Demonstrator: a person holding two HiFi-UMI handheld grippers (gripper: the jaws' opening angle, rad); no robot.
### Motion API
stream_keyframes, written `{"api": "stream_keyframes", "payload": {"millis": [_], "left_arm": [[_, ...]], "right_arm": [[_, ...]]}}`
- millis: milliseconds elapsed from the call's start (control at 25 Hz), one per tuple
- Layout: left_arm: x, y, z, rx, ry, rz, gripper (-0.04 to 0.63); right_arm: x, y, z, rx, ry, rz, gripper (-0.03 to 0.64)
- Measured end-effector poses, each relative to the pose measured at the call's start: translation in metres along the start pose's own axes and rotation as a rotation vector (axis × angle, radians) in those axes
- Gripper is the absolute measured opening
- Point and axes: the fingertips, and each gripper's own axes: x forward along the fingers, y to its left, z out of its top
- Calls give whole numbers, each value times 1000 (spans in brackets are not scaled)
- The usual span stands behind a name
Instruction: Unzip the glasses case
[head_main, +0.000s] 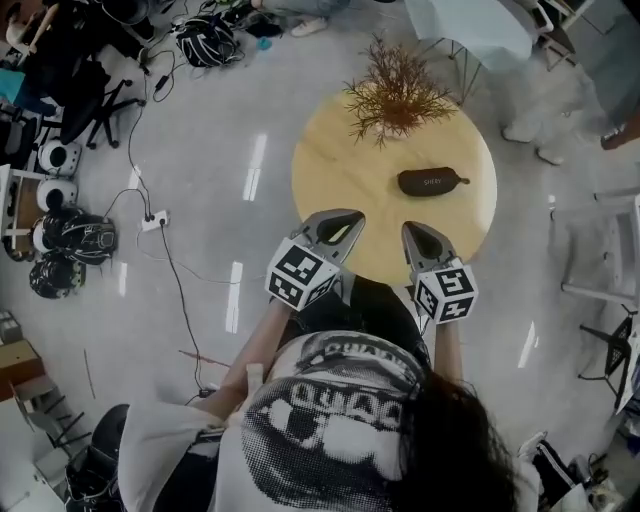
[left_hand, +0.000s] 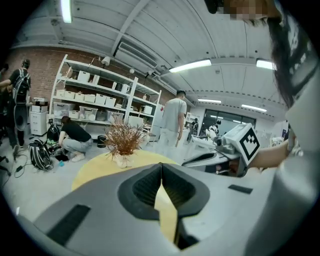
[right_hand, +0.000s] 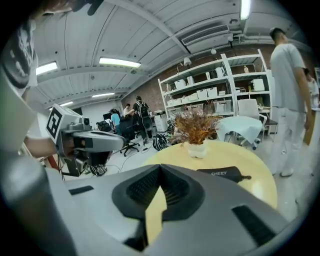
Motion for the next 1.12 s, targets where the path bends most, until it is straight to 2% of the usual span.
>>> {"api": "stream_keyframes", "payload": {"millis": [160, 280, 440, 640, 760, 880, 1120], "left_arm": [[29, -2, -10, 23, 62, 6, 14], [43, 0, -23, 31, 113, 24, 14], [61, 1, -37, -9, 142, 34, 14], [86, 9, -62, 8, 200, 6, 15], [103, 13, -78, 52, 267, -48, 15], [120, 24, -91, 109, 314, -69, 15], [152, 45, -98, 296, 390, -122, 35]], "right_arm": [[3, -42, -15, -90, 83, 22, 0], [10, -65, -24, -235, 171, 61, 45], [24, -92, -33, -413, 266, 133, 94], [46, -117, -49, -661, 410, 246, 152], [61, -130, -57, -837, 501, 312, 193], [76, -141, -63, -966, 565, 366, 229], [96, -152, -78, -1089, 696, 495, 290]]}}
